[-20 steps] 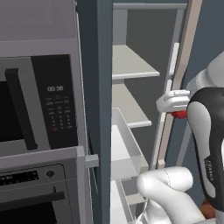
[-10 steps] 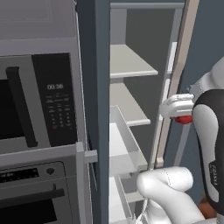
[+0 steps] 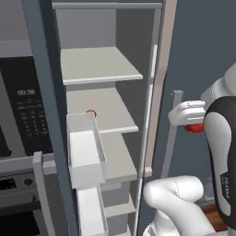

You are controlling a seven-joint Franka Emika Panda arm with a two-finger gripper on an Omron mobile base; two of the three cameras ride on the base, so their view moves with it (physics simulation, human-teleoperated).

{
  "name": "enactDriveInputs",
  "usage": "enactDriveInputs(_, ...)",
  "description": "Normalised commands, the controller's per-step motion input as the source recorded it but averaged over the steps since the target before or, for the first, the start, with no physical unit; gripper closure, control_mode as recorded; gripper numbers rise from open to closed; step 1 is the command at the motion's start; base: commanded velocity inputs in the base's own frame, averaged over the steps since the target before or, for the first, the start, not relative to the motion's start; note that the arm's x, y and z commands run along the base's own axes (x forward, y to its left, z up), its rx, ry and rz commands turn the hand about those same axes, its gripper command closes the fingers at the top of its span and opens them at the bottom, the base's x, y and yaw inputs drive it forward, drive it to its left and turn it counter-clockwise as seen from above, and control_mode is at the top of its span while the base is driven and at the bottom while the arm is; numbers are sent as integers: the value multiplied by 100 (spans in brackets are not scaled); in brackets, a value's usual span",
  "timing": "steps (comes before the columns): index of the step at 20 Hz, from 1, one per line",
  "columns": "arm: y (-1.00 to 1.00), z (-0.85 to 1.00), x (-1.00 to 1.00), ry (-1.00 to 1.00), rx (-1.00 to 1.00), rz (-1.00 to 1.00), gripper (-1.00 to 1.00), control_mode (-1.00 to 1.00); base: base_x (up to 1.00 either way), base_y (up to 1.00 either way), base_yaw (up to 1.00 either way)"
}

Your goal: Take the tangerine, fish, and bell pepper from the freezer and place them in the bowl on the counter.

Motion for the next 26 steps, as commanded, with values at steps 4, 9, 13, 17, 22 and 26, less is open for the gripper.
enactDriveInputs(4, 0, 0, 0, 0, 0, 0, 100, 100, -3, -43, 0)
enactDriveInputs(9, 0, 0, 0, 0, 0, 0, 100, 100, -4, -72, -1)
enactDriveInputs(13, 0, 0, 0, 0, 0, 0, 100, 100, -4, -98, 0)
enactDriveInputs(17, 0, 0, 0, 0, 0, 0, 100, 100, 0, -100, 0)
enactDriveInputs(22, 0, 0, 0, 0, 0, 0, 100, 100, 0, -100, 0)
enactDriveInputs(26, 0, 0, 0, 0, 0, 0, 100, 100, 0, -100, 0)
